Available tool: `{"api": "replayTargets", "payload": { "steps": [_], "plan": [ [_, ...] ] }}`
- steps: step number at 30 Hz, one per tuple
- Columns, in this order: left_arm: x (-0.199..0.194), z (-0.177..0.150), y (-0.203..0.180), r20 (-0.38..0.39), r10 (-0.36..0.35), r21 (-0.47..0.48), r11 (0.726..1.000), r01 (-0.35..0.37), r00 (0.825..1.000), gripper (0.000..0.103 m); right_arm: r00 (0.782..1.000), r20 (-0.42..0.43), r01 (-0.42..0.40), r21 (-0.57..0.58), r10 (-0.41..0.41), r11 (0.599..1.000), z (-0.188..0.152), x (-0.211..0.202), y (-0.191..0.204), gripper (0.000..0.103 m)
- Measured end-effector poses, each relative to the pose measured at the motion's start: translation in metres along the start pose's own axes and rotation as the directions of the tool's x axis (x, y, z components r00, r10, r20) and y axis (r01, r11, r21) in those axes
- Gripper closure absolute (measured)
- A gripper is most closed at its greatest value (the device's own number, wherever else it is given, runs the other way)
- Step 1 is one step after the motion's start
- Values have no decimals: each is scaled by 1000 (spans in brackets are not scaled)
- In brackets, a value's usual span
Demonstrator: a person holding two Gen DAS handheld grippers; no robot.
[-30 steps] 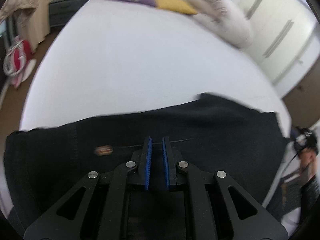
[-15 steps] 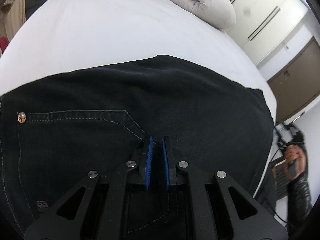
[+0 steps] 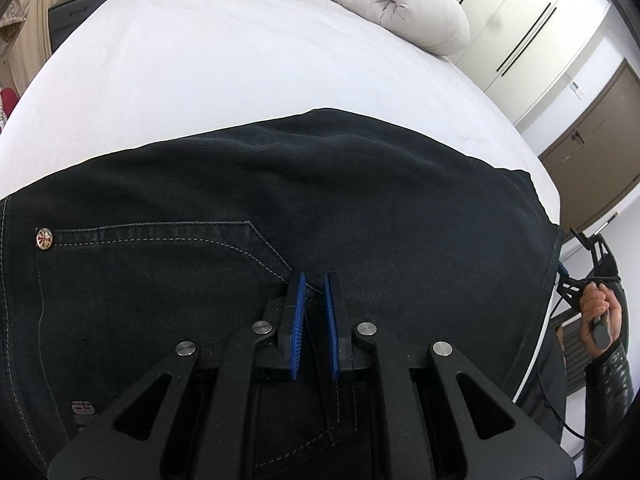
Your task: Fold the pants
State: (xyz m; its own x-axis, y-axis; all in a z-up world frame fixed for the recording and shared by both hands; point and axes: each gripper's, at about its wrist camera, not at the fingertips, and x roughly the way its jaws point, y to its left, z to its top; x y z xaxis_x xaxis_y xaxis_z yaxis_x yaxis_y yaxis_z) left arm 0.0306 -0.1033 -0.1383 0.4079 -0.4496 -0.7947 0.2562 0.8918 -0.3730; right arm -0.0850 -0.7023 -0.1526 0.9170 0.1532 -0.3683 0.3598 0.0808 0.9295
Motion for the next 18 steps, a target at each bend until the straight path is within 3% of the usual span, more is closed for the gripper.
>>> {"api": "replayTargets", "payload": {
  "steps": [9, 12, 14, 18],
  "plan": [
    [-1, 0, 7, 5, -11, -8, 1000, 11, 1000, 93, 997, -60, -38, 24, 39, 999, 8, 46, 22, 52],
    [-1, 0, 9, 5, -12, -8, 1000, 12, 1000, 93, 996, -66, -50, 40, 52, 998, 12, 56, 19, 64],
    [-1, -1, 11, 6, -14, -9, 1000, 14, 1000, 93, 997, -59, -53, 70, 57, 996, 16, 56, 13, 87],
    [-1, -1, 14, 7, -20, -13, 1000, 20, 1000, 93, 997, -59, -39, 59, 42, 998, 16, 54, 8, 93]
  ]
}}
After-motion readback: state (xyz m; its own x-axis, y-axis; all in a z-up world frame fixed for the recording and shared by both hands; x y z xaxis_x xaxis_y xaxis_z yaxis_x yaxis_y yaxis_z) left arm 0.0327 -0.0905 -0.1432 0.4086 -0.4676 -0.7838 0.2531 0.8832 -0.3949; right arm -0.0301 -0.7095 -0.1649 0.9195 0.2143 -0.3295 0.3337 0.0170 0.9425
